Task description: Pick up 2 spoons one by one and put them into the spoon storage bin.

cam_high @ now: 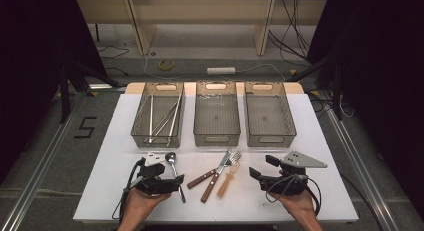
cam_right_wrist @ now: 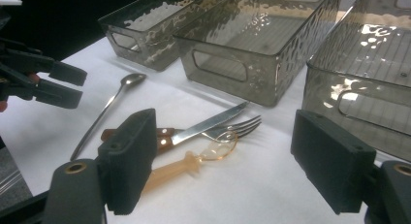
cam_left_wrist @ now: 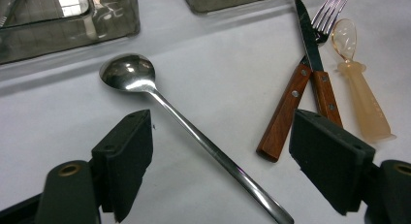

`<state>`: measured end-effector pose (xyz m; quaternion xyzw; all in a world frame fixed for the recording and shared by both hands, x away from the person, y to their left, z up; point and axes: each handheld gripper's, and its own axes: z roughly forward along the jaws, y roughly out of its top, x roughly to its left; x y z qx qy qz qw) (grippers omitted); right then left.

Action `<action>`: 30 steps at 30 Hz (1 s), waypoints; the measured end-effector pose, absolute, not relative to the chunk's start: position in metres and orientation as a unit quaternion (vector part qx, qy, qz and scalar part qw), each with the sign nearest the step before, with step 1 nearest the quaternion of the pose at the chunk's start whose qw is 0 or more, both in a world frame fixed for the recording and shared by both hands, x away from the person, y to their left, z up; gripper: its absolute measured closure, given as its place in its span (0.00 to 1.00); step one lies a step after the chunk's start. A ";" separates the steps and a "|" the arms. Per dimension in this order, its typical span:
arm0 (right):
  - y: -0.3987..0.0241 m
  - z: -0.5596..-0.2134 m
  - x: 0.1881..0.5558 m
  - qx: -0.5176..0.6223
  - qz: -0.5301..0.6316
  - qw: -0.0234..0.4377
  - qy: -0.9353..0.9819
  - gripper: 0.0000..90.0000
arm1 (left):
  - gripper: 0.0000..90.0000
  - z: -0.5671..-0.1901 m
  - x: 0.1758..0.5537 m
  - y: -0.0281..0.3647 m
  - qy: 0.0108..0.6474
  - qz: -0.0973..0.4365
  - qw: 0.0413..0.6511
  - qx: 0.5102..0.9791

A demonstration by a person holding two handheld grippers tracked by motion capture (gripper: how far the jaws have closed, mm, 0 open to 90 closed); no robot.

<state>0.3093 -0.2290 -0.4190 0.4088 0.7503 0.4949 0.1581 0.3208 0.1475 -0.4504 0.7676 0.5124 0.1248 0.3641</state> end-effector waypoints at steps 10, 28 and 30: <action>-0.229 -0.420 0.308 0.406 0.493 0.159 0.753 0.29 | 0.29 -0.454 0.325 0.143 0.518 0.111 0.356 0.770; -0.227 -0.420 0.306 0.403 0.488 0.162 0.757 0.30 | 0.49 -0.468 0.338 0.138 0.550 0.069 0.333 0.763; -0.226 -0.420 0.306 0.404 0.488 0.162 0.757 0.30 | 0.50 -0.469 0.339 0.140 0.554 0.066 0.333 0.760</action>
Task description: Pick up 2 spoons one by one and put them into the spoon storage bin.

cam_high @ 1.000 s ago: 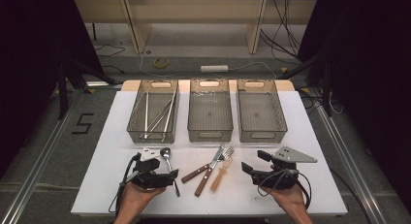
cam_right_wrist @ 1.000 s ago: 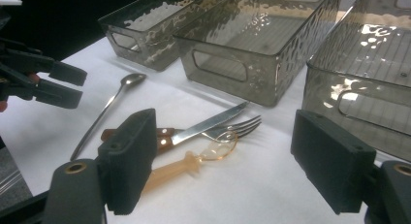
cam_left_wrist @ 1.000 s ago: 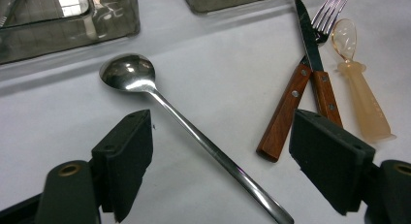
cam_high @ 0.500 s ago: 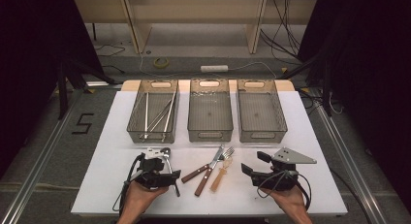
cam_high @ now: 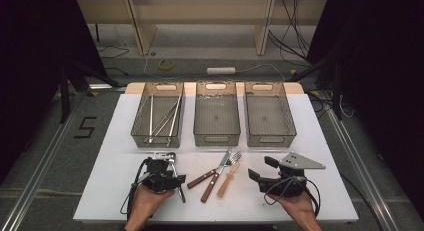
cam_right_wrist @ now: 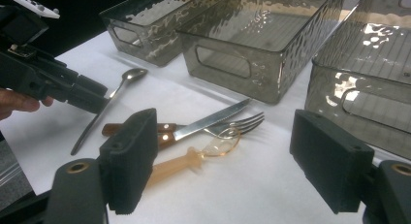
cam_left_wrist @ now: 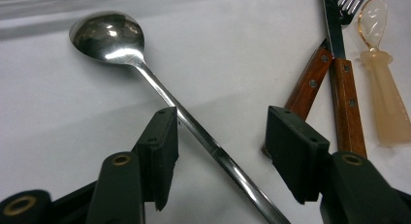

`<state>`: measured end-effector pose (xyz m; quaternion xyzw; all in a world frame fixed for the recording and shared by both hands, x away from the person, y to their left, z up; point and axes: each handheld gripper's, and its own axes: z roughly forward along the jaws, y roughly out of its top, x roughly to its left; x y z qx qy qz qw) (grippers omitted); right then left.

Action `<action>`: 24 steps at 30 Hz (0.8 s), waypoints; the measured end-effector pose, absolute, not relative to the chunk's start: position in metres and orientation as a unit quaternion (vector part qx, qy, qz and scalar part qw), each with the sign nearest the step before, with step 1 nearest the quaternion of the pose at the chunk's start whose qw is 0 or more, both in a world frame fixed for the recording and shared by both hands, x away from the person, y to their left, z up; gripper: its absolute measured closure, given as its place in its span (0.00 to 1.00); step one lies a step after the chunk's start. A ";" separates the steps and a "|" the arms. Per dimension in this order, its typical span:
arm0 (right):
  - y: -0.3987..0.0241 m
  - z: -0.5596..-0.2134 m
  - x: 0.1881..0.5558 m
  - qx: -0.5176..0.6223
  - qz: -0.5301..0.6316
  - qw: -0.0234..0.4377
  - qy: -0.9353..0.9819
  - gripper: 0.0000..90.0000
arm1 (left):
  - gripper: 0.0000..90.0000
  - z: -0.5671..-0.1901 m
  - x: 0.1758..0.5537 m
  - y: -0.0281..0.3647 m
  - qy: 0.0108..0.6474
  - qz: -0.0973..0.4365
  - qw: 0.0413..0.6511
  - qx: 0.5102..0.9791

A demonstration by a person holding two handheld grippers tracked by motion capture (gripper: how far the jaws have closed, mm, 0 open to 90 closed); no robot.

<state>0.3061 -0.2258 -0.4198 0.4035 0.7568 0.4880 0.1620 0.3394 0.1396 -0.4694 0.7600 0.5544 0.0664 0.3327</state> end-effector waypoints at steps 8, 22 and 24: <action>-0.224 -0.419 0.306 0.399 0.487 0.165 0.759 0.30 | 0.56 -0.473 0.342 0.144 0.570 0.041 0.341 0.746; -0.223 -0.418 0.305 0.397 0.485 0.170 0.760 0.30 | 0.62 -0.479 0.348 0.142 0.580 0.029 0.336 0.742; -0.223 -0.418 0.305 0.396 0.486 0.170 0.760 0.30 | 0.64 -0.479 0.348 0.140 0.576 0.038 0.330 0.747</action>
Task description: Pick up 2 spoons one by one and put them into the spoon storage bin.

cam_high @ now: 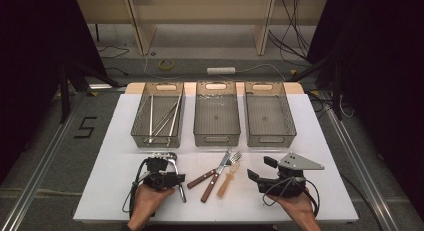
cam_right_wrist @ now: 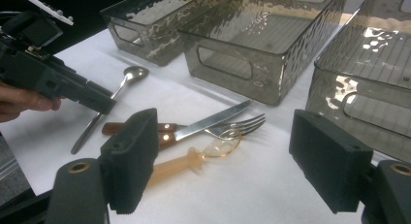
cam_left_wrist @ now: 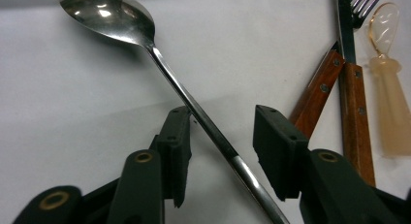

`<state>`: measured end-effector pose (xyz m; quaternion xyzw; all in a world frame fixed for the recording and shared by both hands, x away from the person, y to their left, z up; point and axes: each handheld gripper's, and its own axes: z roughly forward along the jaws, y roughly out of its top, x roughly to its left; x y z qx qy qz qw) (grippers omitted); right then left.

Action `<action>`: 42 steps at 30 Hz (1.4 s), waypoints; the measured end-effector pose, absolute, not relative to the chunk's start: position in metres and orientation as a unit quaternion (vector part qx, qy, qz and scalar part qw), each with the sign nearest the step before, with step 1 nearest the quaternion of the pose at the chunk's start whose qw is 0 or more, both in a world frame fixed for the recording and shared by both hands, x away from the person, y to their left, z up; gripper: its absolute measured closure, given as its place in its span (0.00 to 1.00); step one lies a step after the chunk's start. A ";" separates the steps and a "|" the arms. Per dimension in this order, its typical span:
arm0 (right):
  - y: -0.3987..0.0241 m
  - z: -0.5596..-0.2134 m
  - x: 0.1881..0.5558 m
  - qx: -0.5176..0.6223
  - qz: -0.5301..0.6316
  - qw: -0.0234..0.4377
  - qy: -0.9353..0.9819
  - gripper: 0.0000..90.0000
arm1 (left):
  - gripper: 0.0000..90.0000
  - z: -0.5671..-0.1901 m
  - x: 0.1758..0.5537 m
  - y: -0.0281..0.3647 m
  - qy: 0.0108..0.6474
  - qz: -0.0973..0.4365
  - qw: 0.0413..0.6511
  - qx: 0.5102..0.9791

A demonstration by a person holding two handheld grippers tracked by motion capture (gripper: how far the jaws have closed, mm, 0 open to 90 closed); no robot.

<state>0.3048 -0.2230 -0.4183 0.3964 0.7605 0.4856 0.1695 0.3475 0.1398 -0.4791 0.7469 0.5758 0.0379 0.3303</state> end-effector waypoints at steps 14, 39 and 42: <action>-0.223 -0.418 0.305 0.396 0.484 0.170 0.762 0.31 | 0.77 -0.480 0.350 0.137 0.570 0.047 0.325 0.754; -0.221 -0.417 0.308 0.393 0.486 0.168 0.762 0.31 | 0.99 -0.478 0.352 0.130 0.578 0.043 0.334 0.744; -0.222 -0.417 0.308 0.394 0.487 0.167 0.762 0.31 | 0.99 -0.473 0.351 0.131 0.572 0.051 0.340 0.745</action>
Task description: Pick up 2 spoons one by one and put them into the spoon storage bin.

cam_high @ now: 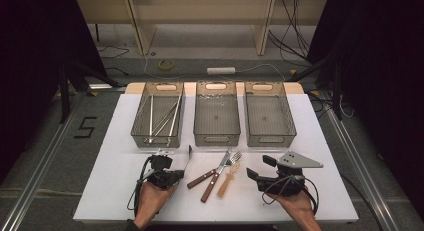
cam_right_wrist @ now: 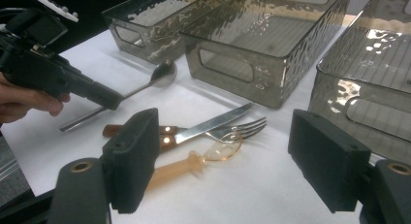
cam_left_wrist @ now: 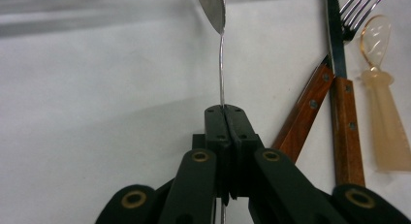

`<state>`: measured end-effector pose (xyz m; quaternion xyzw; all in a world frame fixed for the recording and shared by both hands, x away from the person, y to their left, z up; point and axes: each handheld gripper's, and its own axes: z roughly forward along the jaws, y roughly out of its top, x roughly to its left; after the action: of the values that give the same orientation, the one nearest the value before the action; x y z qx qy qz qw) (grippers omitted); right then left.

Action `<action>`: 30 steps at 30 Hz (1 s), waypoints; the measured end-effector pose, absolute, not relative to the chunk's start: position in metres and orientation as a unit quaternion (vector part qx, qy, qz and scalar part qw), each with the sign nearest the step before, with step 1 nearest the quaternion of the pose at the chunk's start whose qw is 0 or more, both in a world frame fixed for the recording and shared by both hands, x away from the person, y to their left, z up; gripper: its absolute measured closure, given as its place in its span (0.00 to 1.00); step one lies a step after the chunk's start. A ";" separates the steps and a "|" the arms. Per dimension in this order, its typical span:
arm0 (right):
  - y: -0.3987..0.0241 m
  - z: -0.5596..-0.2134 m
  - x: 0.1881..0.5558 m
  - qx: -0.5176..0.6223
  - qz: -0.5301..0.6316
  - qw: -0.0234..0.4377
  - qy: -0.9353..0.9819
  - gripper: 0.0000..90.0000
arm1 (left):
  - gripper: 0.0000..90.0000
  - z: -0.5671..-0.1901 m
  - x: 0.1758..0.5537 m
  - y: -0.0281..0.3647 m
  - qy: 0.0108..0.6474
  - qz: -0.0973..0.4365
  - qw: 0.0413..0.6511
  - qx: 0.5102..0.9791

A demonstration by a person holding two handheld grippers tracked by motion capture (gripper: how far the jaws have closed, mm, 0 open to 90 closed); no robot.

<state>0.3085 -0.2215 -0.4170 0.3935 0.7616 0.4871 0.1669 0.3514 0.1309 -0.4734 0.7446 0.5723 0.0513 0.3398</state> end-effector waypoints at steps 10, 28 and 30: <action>-0.220 -0.417 0.310 0.391 0.488 0.167 0.762 0.31 | 0.99 -0.459 0.349 0.137 0.560 0.067 0.362 0.742; -0.221 -0.417 0.310 0.392 0.491 0.168 0.759 0.30 | 0.99 -0.429 0.345 0.140 0.525 0.090 0.404 0.744; -0.221 -0.417 0.309 0.393 0.492 0.168 0.759 0.30 | 0.99 -0.426 0.347 0.140 0.522 0.091 0.408 0.743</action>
<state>0.3094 -0.2205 -0.4168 0.3926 0.7587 0.4920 0.1679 0.3471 0.1403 -0.4257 0.7431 0.5222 0.0913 0.4084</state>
